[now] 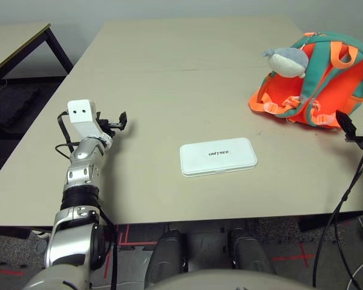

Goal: Put the pencil case into the backpack and zip it.

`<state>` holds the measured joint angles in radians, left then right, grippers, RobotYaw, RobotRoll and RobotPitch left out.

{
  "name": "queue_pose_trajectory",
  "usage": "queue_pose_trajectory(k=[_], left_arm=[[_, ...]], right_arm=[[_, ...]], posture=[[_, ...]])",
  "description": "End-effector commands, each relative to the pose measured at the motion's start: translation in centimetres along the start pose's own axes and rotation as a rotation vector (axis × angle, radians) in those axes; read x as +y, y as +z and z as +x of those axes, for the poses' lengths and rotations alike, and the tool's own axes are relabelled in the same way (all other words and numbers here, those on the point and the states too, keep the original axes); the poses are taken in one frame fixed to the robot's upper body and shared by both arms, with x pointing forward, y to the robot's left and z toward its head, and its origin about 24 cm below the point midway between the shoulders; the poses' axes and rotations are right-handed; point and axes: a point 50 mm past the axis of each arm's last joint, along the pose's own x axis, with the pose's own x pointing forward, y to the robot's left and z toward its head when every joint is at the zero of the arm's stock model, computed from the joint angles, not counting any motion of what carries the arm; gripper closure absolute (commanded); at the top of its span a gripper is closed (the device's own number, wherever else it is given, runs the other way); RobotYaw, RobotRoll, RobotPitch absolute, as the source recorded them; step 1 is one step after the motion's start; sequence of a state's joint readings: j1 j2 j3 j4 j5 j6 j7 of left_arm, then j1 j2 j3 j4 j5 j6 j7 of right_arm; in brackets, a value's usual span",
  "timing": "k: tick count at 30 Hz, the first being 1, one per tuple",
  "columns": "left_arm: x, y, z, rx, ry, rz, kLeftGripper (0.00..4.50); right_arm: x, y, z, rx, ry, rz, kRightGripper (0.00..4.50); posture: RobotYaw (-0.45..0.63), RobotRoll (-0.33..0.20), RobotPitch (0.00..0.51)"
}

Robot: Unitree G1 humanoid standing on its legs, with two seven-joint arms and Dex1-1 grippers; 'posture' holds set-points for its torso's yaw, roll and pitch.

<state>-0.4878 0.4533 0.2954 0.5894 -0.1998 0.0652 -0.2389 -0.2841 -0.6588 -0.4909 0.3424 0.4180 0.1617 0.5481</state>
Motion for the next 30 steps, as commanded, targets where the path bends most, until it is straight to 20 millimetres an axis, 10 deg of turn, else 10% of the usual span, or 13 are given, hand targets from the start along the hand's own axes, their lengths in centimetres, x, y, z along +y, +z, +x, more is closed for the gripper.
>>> queue_pose_trajectory(k=[1, 8, 20, 30], left_arm=[[-0.3, -0.4, 0.1, 0.019, -0.011, 0.004, 0.0], [-1.7, -0.2, 0.4, 0.02, -0.085, 0.014, 0.0], [-0.2, 7.0, -3.3, 0.222, -0.471, -0.201, 0.0], [-0.9, 10.5, -8.0, 0.554, -0.821, -0.481, 0.0]], right_arm=[[-0.3, 0.1, 0.0, 0.007, 0.004, -0.02, 0.04], [-0.4, 1.0, -0.2, 0.001, 0.018, -0.05, 0.04], [0.9, 4.6, -2.1, 0.241, 0.153, 0.142, 0.04], [4.6, 6.7, -3.4, 0.545, 0.384, 0.341, 2.81]], posture=[[-0.02, 0.0, 0.074], [-0.04, 0.0, 0.087], [-0.01, 0.0, 0.034], [0.02, 0.0, 0.024]])
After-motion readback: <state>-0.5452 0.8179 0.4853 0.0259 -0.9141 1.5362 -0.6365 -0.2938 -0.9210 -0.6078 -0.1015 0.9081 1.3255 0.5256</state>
